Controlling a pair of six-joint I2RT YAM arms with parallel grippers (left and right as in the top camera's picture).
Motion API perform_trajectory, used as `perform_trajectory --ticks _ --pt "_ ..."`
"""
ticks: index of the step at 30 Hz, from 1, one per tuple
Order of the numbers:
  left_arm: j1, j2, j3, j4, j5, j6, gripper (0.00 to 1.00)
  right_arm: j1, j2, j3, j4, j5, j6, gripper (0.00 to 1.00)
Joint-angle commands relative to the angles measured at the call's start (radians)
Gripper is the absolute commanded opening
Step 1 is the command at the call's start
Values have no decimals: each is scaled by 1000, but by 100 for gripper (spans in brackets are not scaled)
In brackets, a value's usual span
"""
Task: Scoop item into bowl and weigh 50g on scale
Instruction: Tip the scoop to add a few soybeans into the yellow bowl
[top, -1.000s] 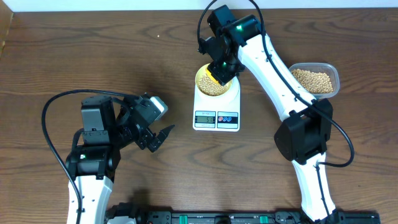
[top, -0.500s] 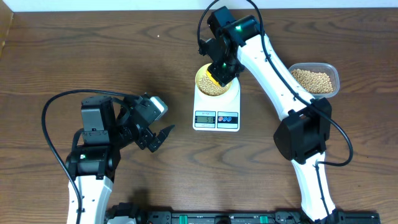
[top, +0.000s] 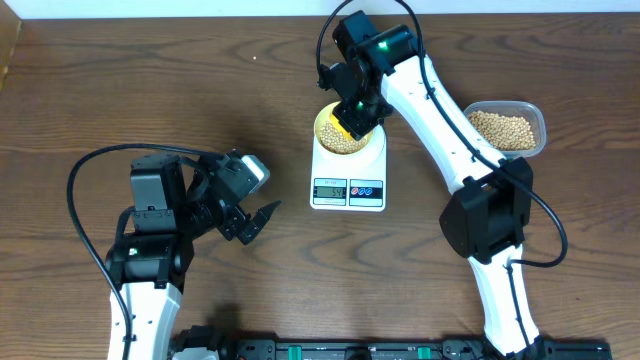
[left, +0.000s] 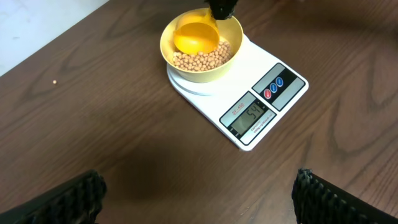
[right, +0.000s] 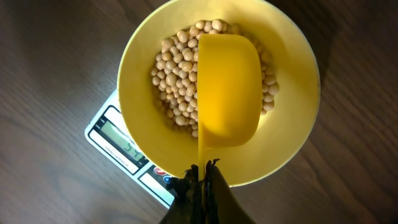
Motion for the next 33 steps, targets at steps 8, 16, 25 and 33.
perform_trajectory --ticks 8,16,25,33 --pt "-2 1 -2 0 13 3 98 8 21 -1 -5 -42 8 1" --pt "-2 1 -2 0 13 3 97 16 21 -1 -12 -41 8 1" --pt "-2 1 -2 0 13 3 98 23 21 -1 -13 -46 8 1" --pt "-2 1 -2 0 13 3 98 11 21 -1 -16 -130 9 1"
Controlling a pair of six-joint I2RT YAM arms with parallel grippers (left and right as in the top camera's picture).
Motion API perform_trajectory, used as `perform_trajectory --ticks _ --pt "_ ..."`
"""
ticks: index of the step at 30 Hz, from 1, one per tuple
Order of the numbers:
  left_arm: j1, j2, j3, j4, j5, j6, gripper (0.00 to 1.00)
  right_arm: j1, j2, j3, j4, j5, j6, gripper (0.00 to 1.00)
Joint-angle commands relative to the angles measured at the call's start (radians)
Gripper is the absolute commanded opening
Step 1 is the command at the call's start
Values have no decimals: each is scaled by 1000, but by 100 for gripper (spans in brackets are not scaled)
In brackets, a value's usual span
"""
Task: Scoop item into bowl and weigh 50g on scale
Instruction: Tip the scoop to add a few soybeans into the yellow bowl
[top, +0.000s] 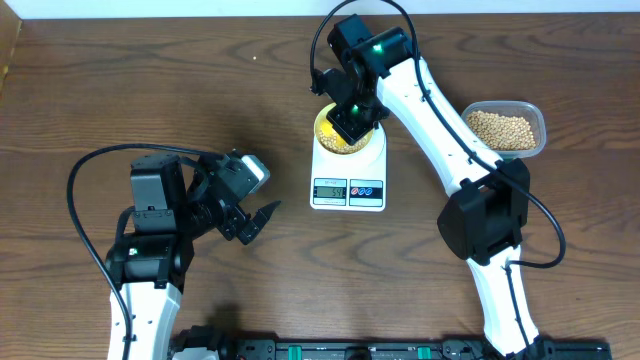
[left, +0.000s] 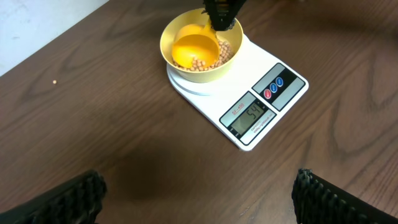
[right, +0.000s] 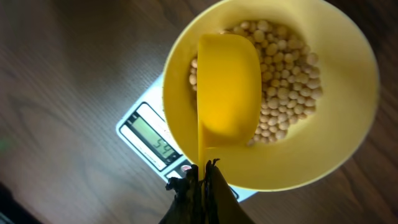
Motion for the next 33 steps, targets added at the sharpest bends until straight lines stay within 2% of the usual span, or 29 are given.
perform_trajectory --ticks 1,20,33 --pt "-2 1 -2 1 13 3 98 -11 21 -1 -5 -55 8 1" --pt "-2 1 -2 1 13 3 98 -141 3 2 -38 -319 -20 1" --pt "-2 1 -2 1 13 3 97 -201 -94 2 -39 -326 -23 1"
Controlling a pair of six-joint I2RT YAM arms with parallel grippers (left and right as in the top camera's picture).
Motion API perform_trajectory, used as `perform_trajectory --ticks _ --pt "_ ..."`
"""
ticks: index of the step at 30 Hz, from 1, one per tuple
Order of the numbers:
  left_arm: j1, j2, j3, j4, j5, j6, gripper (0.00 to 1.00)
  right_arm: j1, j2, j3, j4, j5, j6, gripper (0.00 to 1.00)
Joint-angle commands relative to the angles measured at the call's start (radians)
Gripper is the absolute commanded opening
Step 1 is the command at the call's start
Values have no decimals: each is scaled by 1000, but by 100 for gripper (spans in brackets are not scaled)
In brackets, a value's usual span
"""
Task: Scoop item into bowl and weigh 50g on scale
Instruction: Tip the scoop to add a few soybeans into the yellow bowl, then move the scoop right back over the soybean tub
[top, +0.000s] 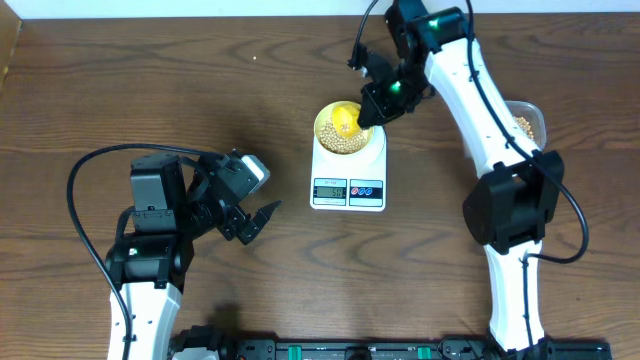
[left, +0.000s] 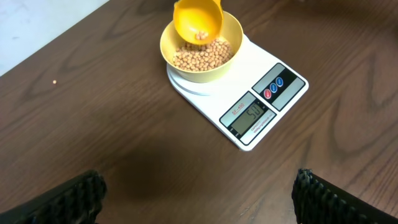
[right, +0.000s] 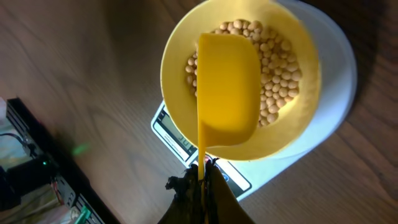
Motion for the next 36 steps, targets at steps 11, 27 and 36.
perform_trajectory --ticks 11,27,36 --pt "-2 1 -2 0 13 3 98 -85 -135 2 -13 -87 -17 1" --pt "-2 1 -2 0 13 3 98 -294 -179 2 -85 -265 -93 1" --pt "-2 1 -2 0 13 3 98 -420 -203 2 -183 -262 -182 1"
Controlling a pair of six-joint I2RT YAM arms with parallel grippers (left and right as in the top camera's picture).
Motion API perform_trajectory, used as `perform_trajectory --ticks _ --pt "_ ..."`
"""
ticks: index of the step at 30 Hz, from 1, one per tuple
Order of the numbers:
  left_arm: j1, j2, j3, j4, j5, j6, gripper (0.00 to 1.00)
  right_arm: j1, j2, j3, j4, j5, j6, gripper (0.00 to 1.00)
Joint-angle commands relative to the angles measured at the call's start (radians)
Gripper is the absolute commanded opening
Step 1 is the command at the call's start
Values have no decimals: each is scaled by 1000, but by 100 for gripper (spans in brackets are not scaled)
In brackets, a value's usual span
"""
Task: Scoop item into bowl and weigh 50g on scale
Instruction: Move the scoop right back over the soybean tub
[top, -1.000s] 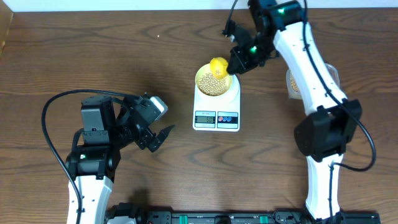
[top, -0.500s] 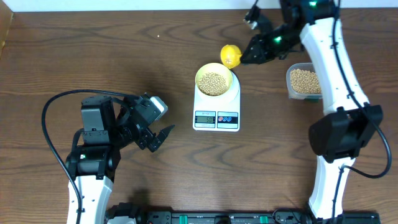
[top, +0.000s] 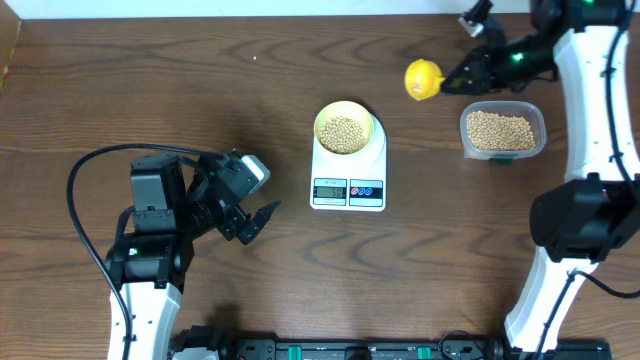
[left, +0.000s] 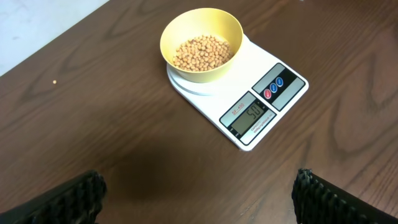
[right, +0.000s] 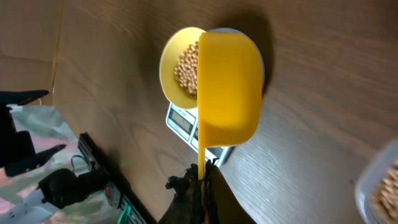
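Note:
A yellow bowl (top: 345, 129) of beans sits on the white scale (top: 348, 171), whose display (left: 250, 114) reads about 50. The bowl (left: 201, 45) is also seen in the left wrist view. My right gripper (top: 470, 68) is shut on the handle of the yellow scoop (top: 422, 79), held in the air between the scale and the clear tub of beans (top: 503, 131). In the right wrist view the scoop (right: 229, 93) hangs high over the bowl (right: 181, 66). My left gripper (top: 262, 217) rests open, well left of the scale, holding nothing.
A single stray bean (left: 55, 81) lies on the wood left of the scale. The clear tub stands near the table's right edge. The left arm's base (top: 150, 245) occupies the front left.
My right gripper has moved with the scoop from just over the bowl to the back right, near the bean tub. The display reads about 50 as before. The left arm is unmoved.
First the scoop lay in the bowl's beans with the display near 54. Then it sat deeper at the bowl's left side. Later it was raised above the bowl holding a few beans, display near 50. Now it hangs beside the tub.

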Motion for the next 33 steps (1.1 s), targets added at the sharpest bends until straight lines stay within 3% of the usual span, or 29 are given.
perform_trajectory --ticks 1,14,20,33 --pt "-2 1 -2 0 13 3 97 -53 -49 2 -37 -24 -69 1" --pt "-2 1 -2 1 13 3 98 -183 -53 2 -85 249 -50 1" --pt "-2 1 -2 1 13 3 97 -185 -53 2 -85 510 21 1" --pt "-2 1 -2 1 13 3 98 -137 -53 1 -85 796 92 1"
